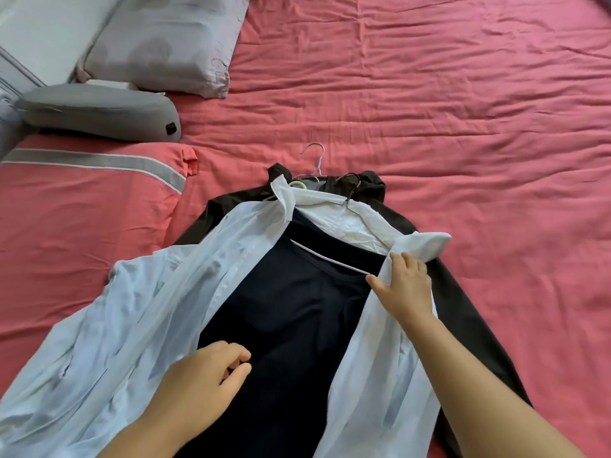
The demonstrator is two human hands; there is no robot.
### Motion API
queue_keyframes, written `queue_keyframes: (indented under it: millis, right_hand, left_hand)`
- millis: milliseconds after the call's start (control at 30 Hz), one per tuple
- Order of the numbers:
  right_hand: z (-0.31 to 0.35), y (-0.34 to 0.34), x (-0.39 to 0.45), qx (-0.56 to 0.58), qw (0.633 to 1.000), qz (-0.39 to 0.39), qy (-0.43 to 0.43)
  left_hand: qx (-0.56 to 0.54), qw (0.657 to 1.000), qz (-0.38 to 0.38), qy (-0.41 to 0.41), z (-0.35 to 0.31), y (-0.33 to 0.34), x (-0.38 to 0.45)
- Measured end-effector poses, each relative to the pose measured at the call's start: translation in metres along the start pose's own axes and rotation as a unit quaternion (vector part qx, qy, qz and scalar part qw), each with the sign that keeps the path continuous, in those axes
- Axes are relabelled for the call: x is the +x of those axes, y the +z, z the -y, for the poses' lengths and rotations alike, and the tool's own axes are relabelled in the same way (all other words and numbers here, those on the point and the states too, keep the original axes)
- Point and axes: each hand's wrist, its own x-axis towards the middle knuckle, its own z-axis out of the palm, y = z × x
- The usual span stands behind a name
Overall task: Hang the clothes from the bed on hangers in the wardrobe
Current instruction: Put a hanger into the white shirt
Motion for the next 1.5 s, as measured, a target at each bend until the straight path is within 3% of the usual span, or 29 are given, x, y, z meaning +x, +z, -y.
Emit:
queue_keyframes:
  millis: [300,400,600,833,1033,1133,1200,1333,1500]
  right_hand:
    - [-0.009,0.017,0.045,-0.102,0.993,0.056,-0.001]
    - [0.000,0.006,0.047,-0.103,0.994,0.033,-0.024]
    - [0.030,-0.046,0.014,0.110,0.992,-0.060,-0.033]
    - [0.072,-0.140,-0.050,0.273,0.950,-0.121,-0.092]
    - [0.131,-0.209,-0.112,0.319,0.924,-0.100,-0.186]
    - [0.168,-0.238,-0.142,0.329,0.910,-0.103,-0.228]
    - [0.191,-0.256,-0.162,0.335,0.899,-0.103,-0.261]
    - [0.245,-0.283,-0.209,0.349,0.876,-0.096,-0.317]
    - [0.328,-0.309,-0.284,0.359,0.840,-0.110,-0.391]
  left_hand:
    - [-0.003,1.000,-0.003,-0.022,0.007,0.009,0.021]
    - [-0.005,1.000,-0.009,-0.018,0.004,0.005,0.016]
    - [0.004,0.999,-0.051,-0.014,0.000,-0.031,0.008]
    - [-0.013,0.980,-0.195,0.034,0.007,-0.111,-0.010]
    - [0.015,0.934,-0.356,0.033,0.016,-0.203,-0.058]
    - [0.063,0.935,-0.346,0.052,0.030,-0.242,-0.098]
    - [0.028,0.938,-0.341,0.057,0.039,-0.260,-0.128]
    - [0.026,0.890,-0.450,0.063,0.065,-0.284,-0.206]
    - [0.043,0.792,-0.608,0.019,0.104,-0.308,-0.308]
